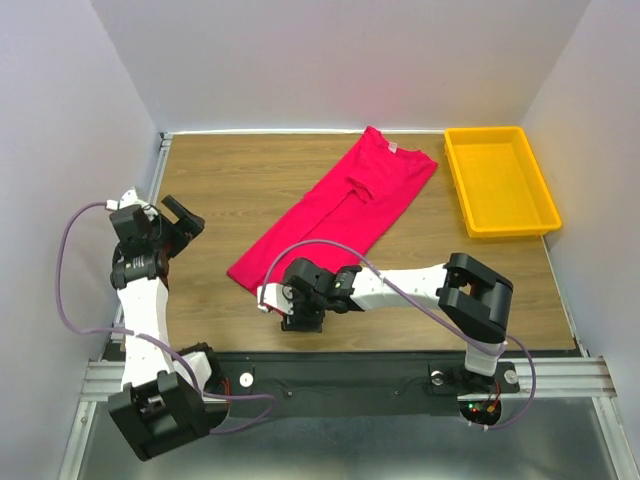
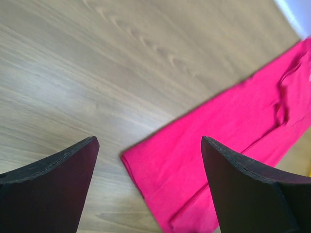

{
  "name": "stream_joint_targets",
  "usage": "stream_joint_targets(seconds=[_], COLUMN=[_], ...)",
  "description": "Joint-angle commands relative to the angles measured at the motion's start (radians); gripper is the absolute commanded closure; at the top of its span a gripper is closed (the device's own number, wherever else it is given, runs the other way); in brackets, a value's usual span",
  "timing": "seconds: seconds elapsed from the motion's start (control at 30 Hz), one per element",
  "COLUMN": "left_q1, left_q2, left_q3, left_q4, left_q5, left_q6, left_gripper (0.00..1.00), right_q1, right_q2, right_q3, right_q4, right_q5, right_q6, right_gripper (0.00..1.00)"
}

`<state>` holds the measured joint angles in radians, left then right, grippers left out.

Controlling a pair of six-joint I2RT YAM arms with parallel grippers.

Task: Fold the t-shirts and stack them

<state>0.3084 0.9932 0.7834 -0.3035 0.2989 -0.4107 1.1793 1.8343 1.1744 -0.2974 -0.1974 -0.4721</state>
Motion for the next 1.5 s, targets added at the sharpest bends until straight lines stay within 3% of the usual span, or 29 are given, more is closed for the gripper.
stream_joint_targets(seconds=[0.0,0.1,0.2,0.27,0.43,0.6,0.77,0.9,1.07,1.2,1.33,1.47], left_q1=[0.07,0.093,0.095,0.095,0.093,0.083,-0.02,-0.11,-0.14,-0.14,-0.14,-0.14], left_q2=[-0.048,0.002,0.053,0.05,0.045,0.142,0.22,0.306,0.343,0.292,0.231,0.213], left_q3=[-0.035,-0.044,-0.061,-0.078,-0.141,-0.148,-0.093,-0.013,0.0,0.036,0.082,0.109], left_q4=[0.067,0.041,-0.012,-0.035,-0.074,-0.085,-0.074,-0.088,-0.108,-0.14,-0.166,-0.183], left_q5=[0.06,0.139,0.183,0.189,0.108,0.074,0.019,-0.052,-0.083,-0.11,-0.101,-0.028], left_q6=[-0.066,-0.085,-0.094,-0.1,-0.134,-0.097,-0.103,-0.092,-0.07,-0.056,-0.059,-0.034], left_gripper=[0.01,0.03,0.14,0.16,0.23,0.28,0.29,0.34,0.4,0.41,0.41,0.41], right_q1=[0.011,0.014,0.019,0.02,0.029,0.031,0.031,0.031,0.031,0.029,0.031,0.031], right_q2=[0.016,0.028,0.036,0.043,0.065,0.074,0.057,0.048,0.031,0.007,-0.039,-0.107], right_q3=[0.053,0.057,0.064,0.067,0.065,0.056,0.021,0.004,-0.015,-0.047,-0.093,-0.16], right_q4=[0.058,0.058,0.058,0.057,0.058,0.058,0.058,0.058,0.058,0.057,0.049,-0.032], right_q5=[0.024,0.009,0.006,0.0,0.004,0.03,0.056,0.05,0.036,0.026,0.024,0.006], right_q6=[0.085,0.108,0.118,0.128,0.141,0.139,0.118,0.109,0.09,0.073,0.046,-0.014], right_gripper=[0.33,0.34,0.34,0.34,0.35,0.36,0.38,0.45,0.57,0.75,0.86,0.88])
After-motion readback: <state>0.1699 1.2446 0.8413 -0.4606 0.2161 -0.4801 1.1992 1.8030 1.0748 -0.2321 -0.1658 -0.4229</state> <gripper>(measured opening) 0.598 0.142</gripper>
